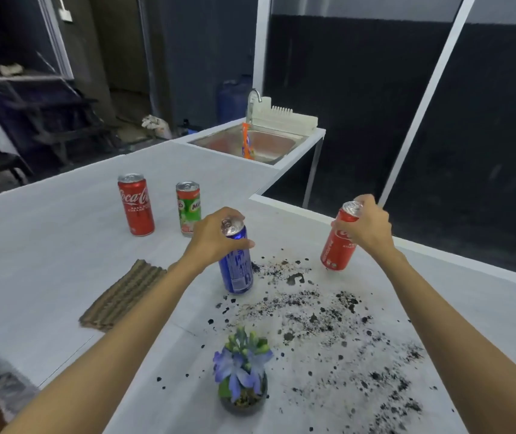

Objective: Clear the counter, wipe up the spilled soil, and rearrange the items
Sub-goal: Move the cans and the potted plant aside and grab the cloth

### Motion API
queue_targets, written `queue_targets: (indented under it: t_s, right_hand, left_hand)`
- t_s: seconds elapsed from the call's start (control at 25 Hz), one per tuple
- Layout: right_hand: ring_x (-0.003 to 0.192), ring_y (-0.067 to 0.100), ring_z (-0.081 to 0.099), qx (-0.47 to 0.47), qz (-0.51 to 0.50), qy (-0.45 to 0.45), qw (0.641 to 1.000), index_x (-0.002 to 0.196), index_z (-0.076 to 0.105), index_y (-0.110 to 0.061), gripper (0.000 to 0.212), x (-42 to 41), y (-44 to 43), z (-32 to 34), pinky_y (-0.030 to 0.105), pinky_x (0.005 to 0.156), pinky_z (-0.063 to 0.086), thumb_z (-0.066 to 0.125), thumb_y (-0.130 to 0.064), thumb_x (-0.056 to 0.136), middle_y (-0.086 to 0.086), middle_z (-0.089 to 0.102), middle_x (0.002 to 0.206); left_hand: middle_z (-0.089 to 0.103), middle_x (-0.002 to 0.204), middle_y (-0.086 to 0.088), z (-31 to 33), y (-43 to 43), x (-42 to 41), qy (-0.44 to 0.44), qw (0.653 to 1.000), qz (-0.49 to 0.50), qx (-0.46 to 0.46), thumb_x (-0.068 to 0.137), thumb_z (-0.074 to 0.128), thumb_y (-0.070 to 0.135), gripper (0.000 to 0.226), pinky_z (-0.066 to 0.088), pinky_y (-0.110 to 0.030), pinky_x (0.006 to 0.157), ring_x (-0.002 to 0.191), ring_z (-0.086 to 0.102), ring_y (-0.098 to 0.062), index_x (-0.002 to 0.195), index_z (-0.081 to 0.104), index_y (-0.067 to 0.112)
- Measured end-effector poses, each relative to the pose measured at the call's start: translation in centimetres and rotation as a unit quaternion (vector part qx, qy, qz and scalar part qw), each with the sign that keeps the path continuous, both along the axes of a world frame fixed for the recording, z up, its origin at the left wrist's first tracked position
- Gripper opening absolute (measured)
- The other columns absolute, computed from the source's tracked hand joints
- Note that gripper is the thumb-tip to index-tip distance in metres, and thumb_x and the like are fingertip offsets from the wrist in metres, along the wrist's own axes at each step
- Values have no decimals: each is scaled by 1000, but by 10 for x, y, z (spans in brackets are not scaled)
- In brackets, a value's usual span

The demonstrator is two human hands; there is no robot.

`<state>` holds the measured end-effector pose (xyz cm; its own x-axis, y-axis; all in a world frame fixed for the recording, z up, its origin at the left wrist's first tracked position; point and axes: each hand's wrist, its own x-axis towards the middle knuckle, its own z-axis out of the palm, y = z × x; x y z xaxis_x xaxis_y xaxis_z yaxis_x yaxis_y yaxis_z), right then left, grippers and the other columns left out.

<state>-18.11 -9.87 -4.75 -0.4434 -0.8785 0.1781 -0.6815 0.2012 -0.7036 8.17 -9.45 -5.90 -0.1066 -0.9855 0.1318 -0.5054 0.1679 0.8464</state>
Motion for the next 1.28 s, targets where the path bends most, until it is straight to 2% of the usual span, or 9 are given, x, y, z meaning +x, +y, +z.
queue_targets:
  t_s: [0.24, 0.36, 0.44, 0.6, 0.68, 0.84, 1.08, 1.16, 1.28]
  right_hand:
    - [102, 22, 60, -54, 145, -37, 987, 123, 46, -12, 67, 99, -8, 66, 35, 85, 53, 81, -25, 68, 8, 59, 120]
    - [105, 25, 61, -29, 195, -36, 980, 124, 44, -12, 69, 164, -20, 85, 38, 81, 56, 81, -26, 67, 10, 58, 123]
    - [103, 26, 59, 11, 223, -21, 975, 125, 42, -10, 69, 204, -29, 91, 35, 75, 57, 80, -25, 69, 11, 57, 122]
    - [108, 29, 58, 65, 240, 9, 968, 125, 39, -7, 73, 288, -59, 82, 43, 85, 55, 81, -25, 68, 12, 54, 124]
    - [113, 31, 57, 71, 230, 27, 970, 126, 39, -6, 74, 320, -78, 70, 40, 89, 53, 81, -25, 68, 14, 55, 127]
    - [112, 31, 56, 78, 200, 15, 977, 125, 37, -6, 70, 359, -100, 32, 31, 66, 44, 79, -20, 72, 17, 54, 126]
    - [115, 34, 54, 58, 180, 26, 982, 131, 34, -10, 79, 384, -121, -21, 44, 92, 50, 80, -19, 68, 18, 51, 130]
    - [123, 33, 49, 54, 183, 1, 982, 137, 27, -13, 87, 384, -119, -23, 44, 98, 47, 80, -18, 69, 16, 45, 136]
    - [133, 30, 39, 56, 168, -72, 982, 144, 17, -16, 100, 381, -98, -27, 42, 104, 39, 81, -22, 68, 14, 35, 145]
  left_hand:
    - [53, 109, 0, 33, -14, 77, 54, 993, 98, -28, 70, 77, 16, 50, 47, -31, 69, 97, 51, -20, 114, 55, 16]
    - [54, 121, -6, 36, -29, 129, 39, 988, 144, -34, 69, 78, 15, 51, 52, -39, 76, 105, 50, -25, 114, 55, 19]
    - [56, 122, -8, 36, -38, 157, 26, 987, 155, -43, 68, 78, 12, 50, 49, -39, 79, 101, 49, -22, 113, 56, 18]
    - [56, 123, -10, 28, -66, 214, -5, 989, 143, -33, 71, 75, 9, 47, 47, -36, 78, 99, 50, -23, 114, 56, 17]
    - [55, 124, -12, 21, -81, 237, -20, 991, 128, -33, 70, 77, 11, 48, 49, -38, 81, 101, 51, -25, 113, 56, 17]
    - [53, 127, -12, 4, -106, 275, -13, 994, 113, -5, 70, 77, 13, 50, 50, -39, 83, 112, 51, -30, 115, 55, 16]
    - [48, 129, -10, -17, -122, 299, -14, 998, 60, -2, 71, 76, 16, 54, 47, -34, 86, 116, 50, -29, 120, 54, 21]
    - [42, 134, -11, -18, -120, 297, -54, 996, 63, -19, 72, 75, 21, 56, 41, -41, 101, 125, 43, -29, 123, 53, 22]
    - [33, 145, -7, -17, -107, 290, -164, 976, 87, -110, 75, 72, 30, 58, 6, -51, 116, 141, 22, -27, 129, 49, 26]
